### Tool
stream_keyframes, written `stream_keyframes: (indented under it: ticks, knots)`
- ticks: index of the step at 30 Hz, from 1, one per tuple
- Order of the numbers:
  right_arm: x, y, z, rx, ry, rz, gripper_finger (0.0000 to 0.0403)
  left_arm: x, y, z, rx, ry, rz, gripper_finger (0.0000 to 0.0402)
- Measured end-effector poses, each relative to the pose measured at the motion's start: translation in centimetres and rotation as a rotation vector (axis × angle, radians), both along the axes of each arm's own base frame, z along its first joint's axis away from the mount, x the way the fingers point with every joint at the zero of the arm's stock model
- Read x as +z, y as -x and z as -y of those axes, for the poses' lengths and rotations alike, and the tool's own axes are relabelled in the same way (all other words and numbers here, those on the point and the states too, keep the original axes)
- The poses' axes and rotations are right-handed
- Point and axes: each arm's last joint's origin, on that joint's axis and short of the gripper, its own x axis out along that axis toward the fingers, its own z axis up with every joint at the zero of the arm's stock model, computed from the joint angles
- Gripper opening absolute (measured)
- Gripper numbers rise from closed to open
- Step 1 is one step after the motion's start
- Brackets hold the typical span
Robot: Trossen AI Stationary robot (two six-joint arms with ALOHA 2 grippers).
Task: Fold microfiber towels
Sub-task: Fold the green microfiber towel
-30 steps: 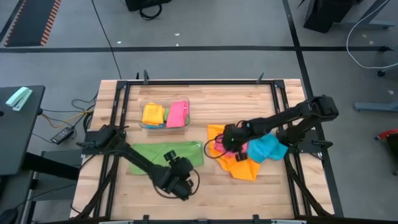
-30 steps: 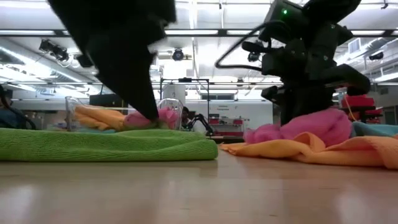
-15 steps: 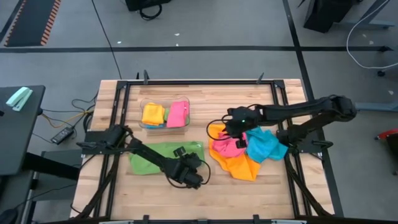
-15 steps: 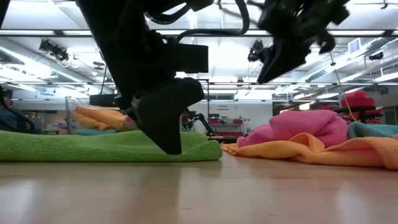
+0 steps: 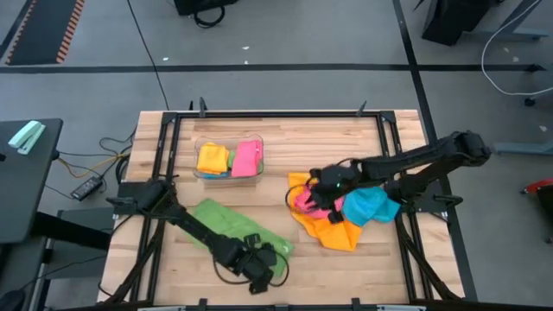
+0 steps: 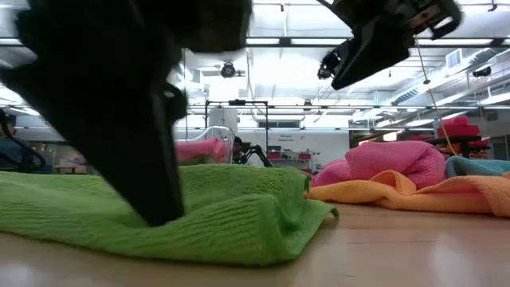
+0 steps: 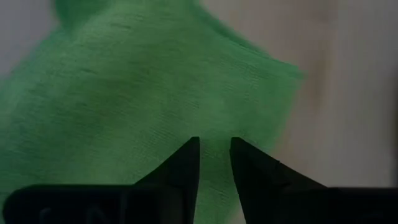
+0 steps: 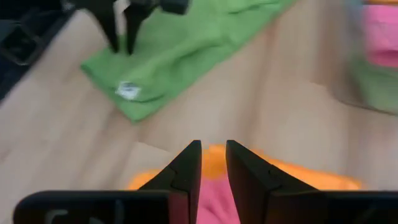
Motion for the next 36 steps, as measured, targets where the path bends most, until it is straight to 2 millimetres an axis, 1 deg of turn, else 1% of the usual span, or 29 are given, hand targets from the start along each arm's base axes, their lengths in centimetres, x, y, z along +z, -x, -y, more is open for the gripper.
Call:
stream_keyframes:
  ticks: [6,8,10,11,15,18,20,23,25,31,34,36]
  knots:
    - [-1.9,-1.7,-4.6,0.115,-0.03,0.058,0.0095,2.5,1.6,1.9,-0.051,0.036,0.054,0.0086]
    - [-2.6,-2.1,-6.1,0.139,-0.022,0.074,0.0102,2.8,2.1,2.3,-0.062,0.029,0.057,0.0081]
    - [-3.5,-2.6,-7.2,0.134,-0.015,0.094,0.0111,2.7,2.5,2.4,-0.047,-0.013,0.059,0.0076]
    - [-3.8,-2.8,-7.6,0.13,-0.015,0.101,0.0116,2.6,2.7,2.4,-0.025,-0.038,0.055,0.0073]
    - [-5.6,-3.6,-8.6,0.113,-0.034,0.083,0.0133,1.8,2.6,2.2,0.05,-0.099,0.078,0.0063]
    - [-6.7,-4.1,-8.9,0.085,-0.061,0.068,0.0142,0.9,2.4,2.3,0.047,-0.106,0.066,0.0057]
    - [-7.4,-4.2,-9.0,0.071,-0.07,0.042,0.0146,0.5,2.3,2.5,0.03,-0.067,0.039,0.0053]
    - [-8.1,-4.5,-9.4,0.065,-0.077,0.018,0.015,-0.2,2.7,2.8,-0.006,-0.023,-0.031,0.0048]
    - [-8.4,-5.0,-10.1,0.072,-0.077,0.009,0.0152,-0.2,2.9,3.2,-0.014,0.001,-0.05,0.0045]
    - [-9.1,-6.9,-13.1,0.144,-0.054,0.014,0.0152,0.0,3.6,4.4,-0.071,0.1,-0.088,0.0039]
    - [-9.4,-8.0,-14.2,0.18,-0.037,0.022,0.0152,0.2,3.9,5.2,-0.109,0.15,-0.09,0.004]
    - [-9.4,-8.3,-14.6,0.203,-0.008,0.01,0.0152,0.7,3.9,5.6,-0.119,0.166,-0.082,0.0039]
